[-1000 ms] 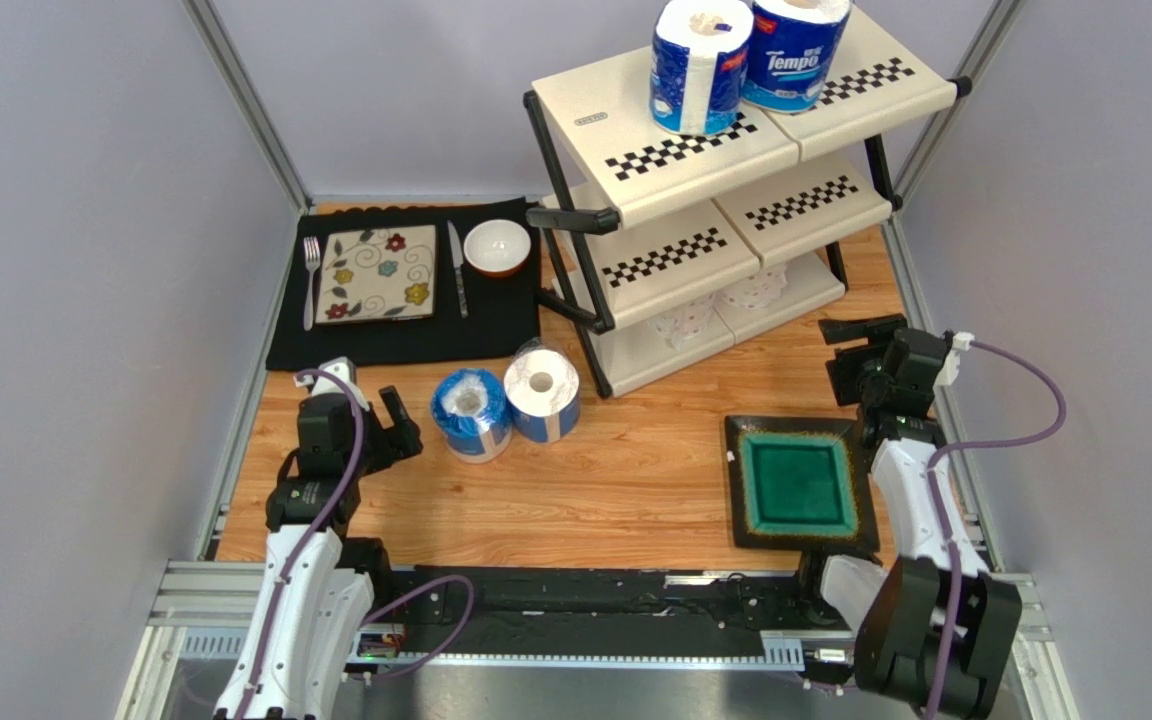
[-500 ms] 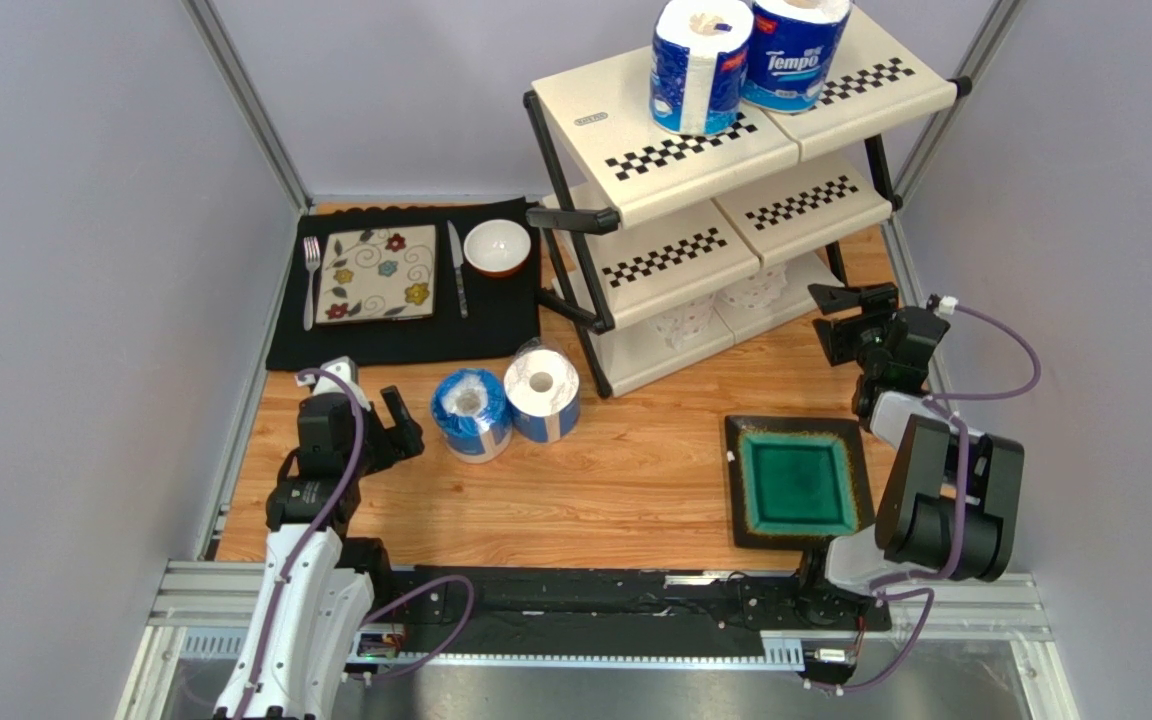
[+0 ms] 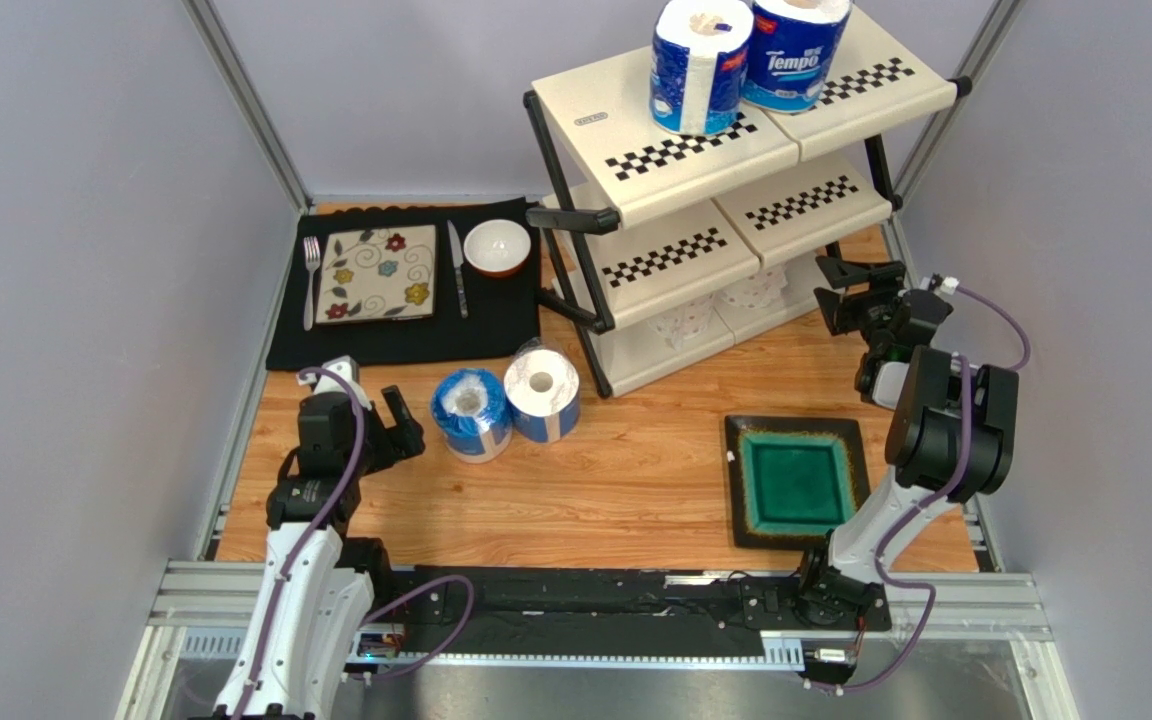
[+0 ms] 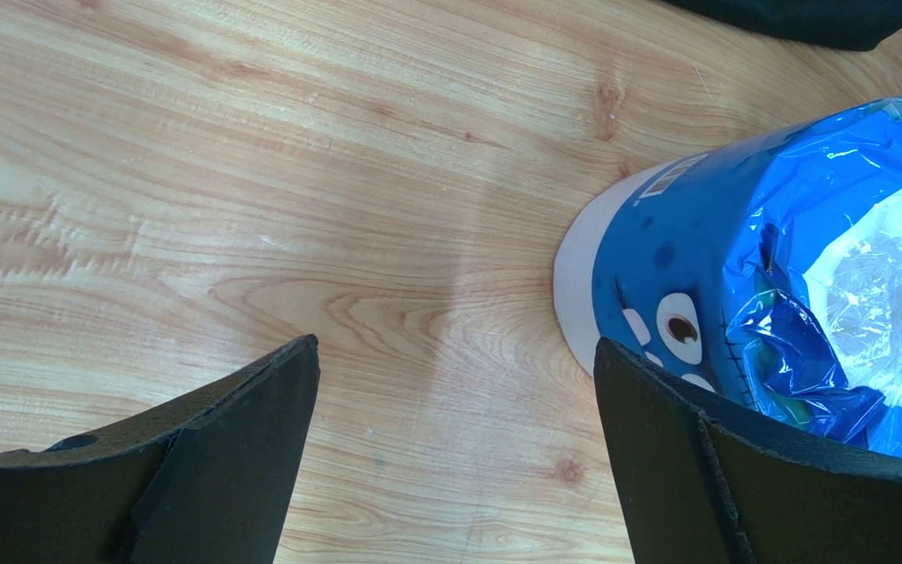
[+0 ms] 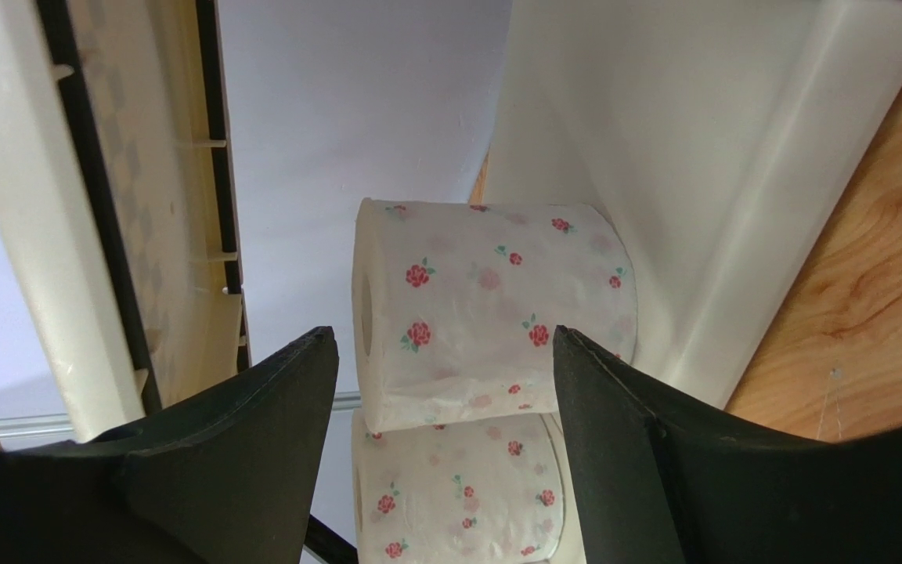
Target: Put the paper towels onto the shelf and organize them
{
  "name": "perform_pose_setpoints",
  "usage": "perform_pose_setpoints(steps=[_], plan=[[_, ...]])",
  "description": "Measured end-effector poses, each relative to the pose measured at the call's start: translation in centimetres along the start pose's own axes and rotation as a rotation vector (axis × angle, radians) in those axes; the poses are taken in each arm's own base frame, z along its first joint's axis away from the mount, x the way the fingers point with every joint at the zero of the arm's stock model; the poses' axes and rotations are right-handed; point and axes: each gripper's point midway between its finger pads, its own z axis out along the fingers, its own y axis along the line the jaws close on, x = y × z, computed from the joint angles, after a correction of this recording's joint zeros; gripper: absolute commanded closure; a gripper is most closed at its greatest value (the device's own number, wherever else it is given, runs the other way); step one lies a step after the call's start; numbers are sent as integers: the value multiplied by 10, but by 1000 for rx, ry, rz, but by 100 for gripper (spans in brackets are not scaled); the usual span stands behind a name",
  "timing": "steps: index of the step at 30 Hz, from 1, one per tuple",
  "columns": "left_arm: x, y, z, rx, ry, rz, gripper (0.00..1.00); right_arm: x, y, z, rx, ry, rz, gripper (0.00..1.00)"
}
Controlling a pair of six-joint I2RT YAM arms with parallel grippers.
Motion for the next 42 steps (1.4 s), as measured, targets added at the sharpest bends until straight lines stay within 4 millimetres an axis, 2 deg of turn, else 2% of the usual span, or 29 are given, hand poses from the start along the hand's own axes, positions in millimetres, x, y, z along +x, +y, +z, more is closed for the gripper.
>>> perform_pose_setpoints(steps=[6,14,19,27,35,42], plan=[[0,0,0,-1,2,0,5,-4,0,13,-29,10,10,29],[1,0,0,-1,3,0,5,-18,19,33,-92,2,-11,29],[0,0,0,-1,3,0,5,-20,14,45,-92,13,-8,29],[1,0,0,-1,4,0,5,-8,2,65,-79,49,9,29],[1,0,1,-2,7,0,5,6,16,81,-114,87,5,29],[2,1,1,-3,10,0,5,15,14,92,-116,113,5,29]])
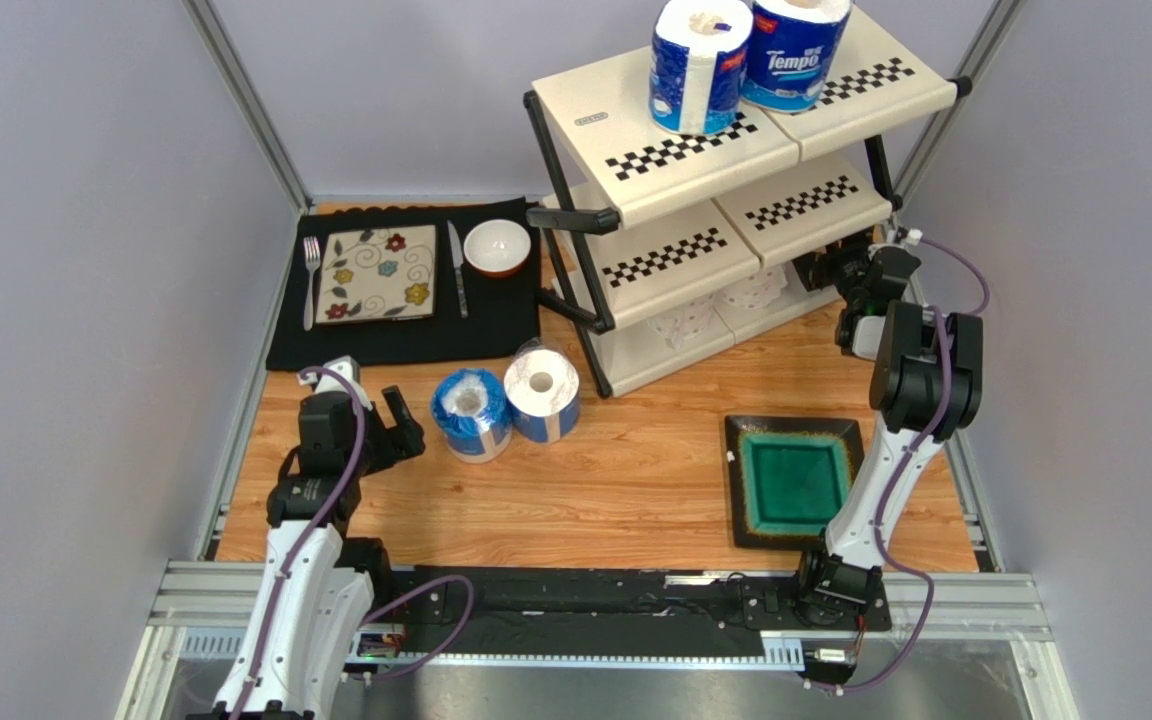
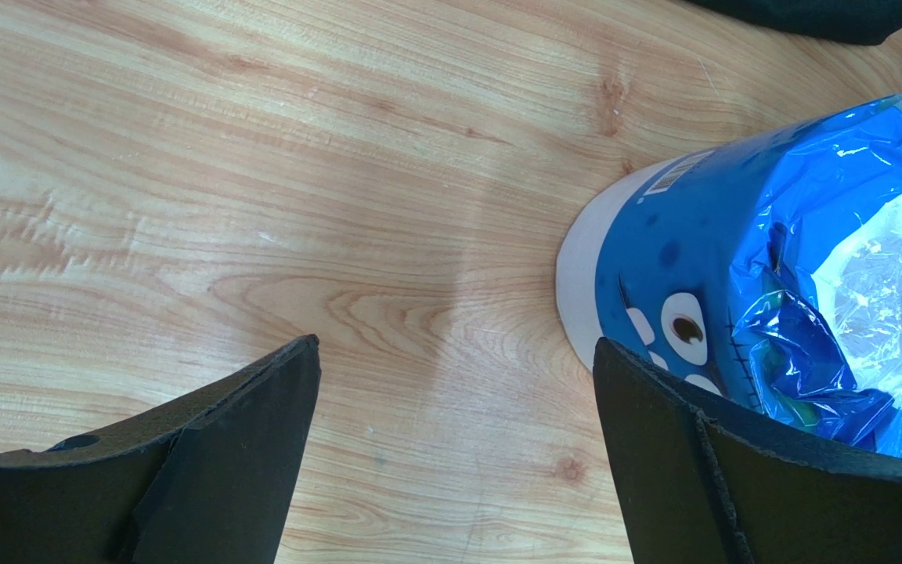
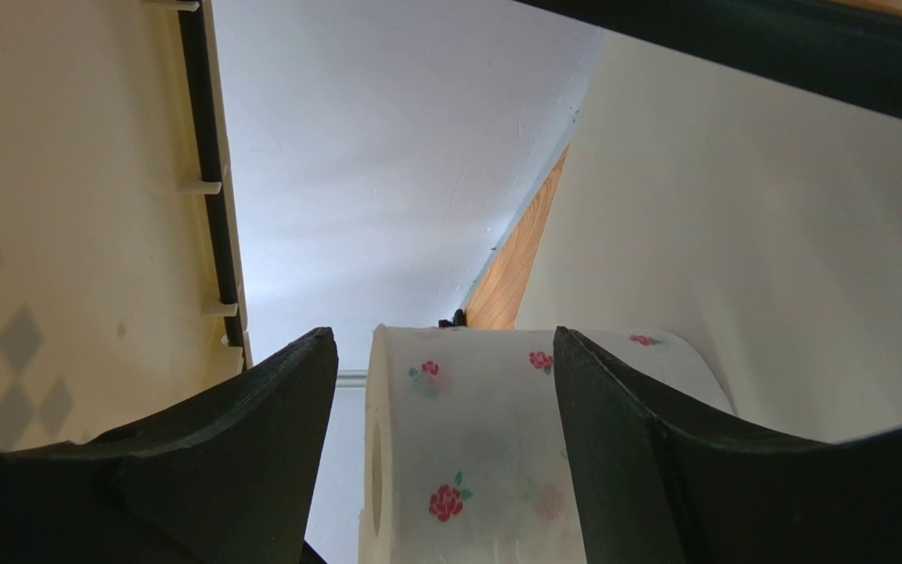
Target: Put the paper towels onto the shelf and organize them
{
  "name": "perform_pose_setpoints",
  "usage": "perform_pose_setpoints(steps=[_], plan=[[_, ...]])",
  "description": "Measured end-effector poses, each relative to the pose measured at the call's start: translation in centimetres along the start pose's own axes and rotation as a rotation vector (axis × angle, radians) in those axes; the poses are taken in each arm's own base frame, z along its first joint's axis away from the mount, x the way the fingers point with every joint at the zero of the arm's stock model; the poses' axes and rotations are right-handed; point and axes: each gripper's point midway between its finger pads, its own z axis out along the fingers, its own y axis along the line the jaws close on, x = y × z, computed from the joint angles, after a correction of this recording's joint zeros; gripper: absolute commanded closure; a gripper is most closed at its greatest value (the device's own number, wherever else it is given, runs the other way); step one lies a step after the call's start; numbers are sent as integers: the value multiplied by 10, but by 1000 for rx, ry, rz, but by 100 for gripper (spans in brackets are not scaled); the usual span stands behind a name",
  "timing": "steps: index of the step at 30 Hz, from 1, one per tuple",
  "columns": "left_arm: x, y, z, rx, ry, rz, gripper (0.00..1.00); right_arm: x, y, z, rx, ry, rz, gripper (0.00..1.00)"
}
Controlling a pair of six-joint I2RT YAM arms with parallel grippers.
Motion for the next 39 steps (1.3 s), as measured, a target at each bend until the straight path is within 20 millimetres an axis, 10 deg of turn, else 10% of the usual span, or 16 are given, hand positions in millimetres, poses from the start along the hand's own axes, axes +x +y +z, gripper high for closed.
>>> perform_pose_setpoints(steps=[39], plan=[[2,0,1,3,12,3,6,12,-14,-12,30,0,2,29]])
